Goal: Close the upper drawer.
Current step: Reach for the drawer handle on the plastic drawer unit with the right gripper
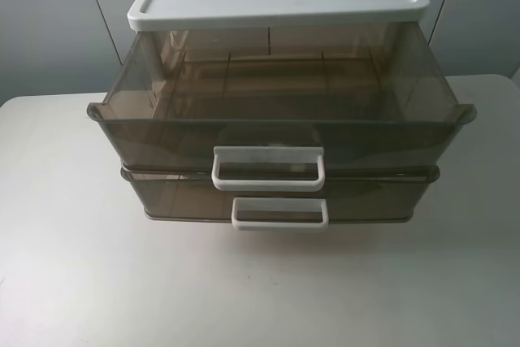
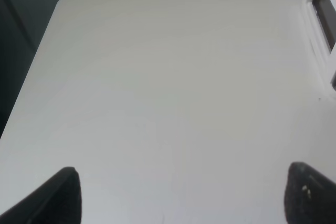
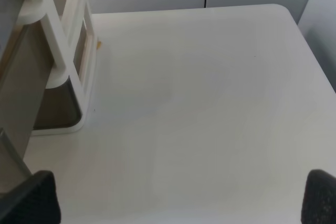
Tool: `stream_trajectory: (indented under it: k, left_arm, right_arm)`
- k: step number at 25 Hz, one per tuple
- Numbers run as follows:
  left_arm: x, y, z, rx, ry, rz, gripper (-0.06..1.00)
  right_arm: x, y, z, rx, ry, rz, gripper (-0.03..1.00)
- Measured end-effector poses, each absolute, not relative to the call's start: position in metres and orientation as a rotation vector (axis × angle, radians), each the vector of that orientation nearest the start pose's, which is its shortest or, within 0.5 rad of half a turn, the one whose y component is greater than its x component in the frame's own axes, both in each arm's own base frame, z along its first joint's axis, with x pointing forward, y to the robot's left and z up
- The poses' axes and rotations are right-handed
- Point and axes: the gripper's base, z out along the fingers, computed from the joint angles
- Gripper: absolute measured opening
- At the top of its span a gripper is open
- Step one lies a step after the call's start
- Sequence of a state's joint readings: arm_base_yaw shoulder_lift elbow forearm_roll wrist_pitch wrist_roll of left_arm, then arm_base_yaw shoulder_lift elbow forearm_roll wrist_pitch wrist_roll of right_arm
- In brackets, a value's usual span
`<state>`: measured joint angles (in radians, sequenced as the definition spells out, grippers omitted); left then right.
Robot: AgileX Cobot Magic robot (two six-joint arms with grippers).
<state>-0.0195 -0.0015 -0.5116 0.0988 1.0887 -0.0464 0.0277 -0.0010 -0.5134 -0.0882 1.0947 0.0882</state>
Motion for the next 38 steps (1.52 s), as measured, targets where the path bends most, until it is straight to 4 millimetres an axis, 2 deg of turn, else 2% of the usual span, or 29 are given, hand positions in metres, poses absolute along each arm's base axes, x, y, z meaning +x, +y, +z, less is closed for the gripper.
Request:
stream_trajectory:
  k: [38]
  left_arm:
    - [-0.0077, 0.0081, 0.2785, -0.035, 2.056, 0.078, 0.74]
  right_arm:
    - [-0.0080, -0.0073, 0.2785, 0.069, 2.060, -0.034, 0.70]
